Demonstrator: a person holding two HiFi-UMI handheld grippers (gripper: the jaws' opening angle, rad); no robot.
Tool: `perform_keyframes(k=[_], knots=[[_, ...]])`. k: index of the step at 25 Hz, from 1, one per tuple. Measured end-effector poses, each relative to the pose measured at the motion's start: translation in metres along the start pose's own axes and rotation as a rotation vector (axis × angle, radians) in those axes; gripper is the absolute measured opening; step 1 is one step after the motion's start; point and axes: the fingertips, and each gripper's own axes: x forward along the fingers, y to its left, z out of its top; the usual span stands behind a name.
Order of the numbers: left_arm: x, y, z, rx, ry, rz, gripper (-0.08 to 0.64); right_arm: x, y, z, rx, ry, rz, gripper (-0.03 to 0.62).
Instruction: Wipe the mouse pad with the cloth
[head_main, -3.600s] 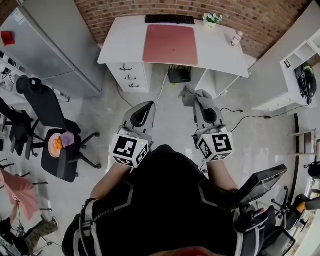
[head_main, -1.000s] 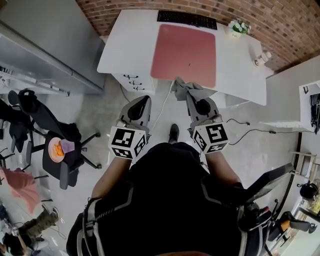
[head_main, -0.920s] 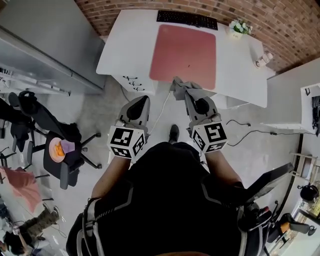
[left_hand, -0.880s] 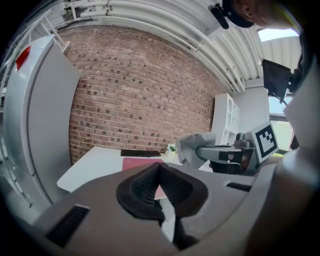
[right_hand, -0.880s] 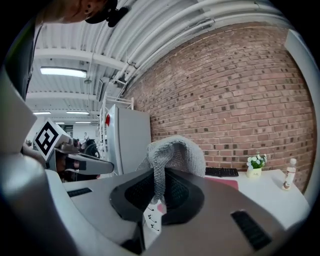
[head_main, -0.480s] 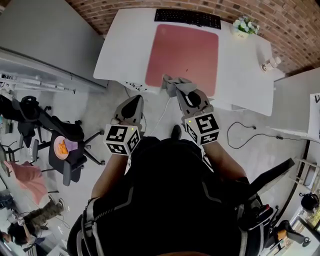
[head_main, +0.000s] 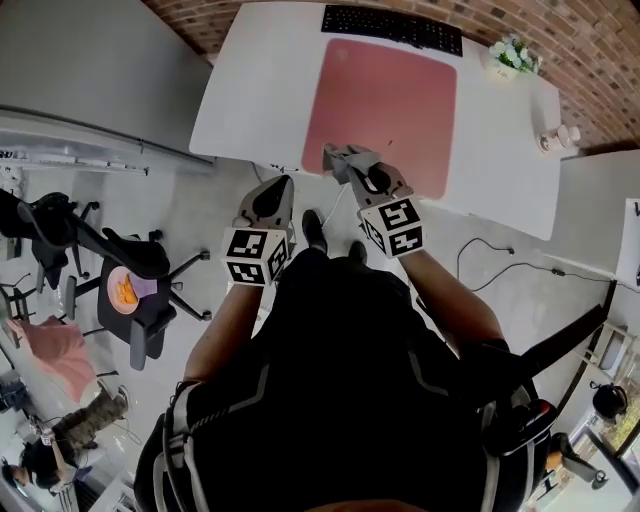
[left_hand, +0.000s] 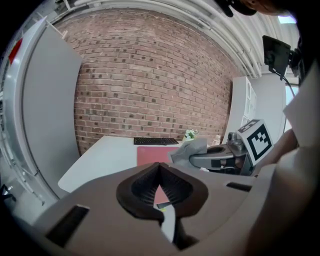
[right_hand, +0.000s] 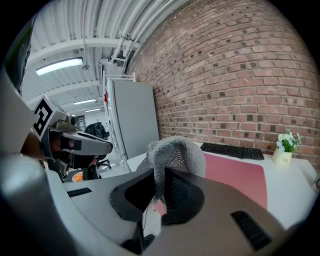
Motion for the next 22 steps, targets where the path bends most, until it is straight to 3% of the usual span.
perform_keyframes(k=[12, 22], knots=[[0.048, 0.073, -0.062, -0.157, 0.169, -0.006, 0.000, 0.111, 0.019, -0.057, -0.006, 0.234, 0.017, 0.029], [0.068, 0.093, -0.095, -0.111, 0.269, -0.108, 0.000, 0.164, 0.023, -0.104, -0.010, 0.365, -0.046, 0.029]])
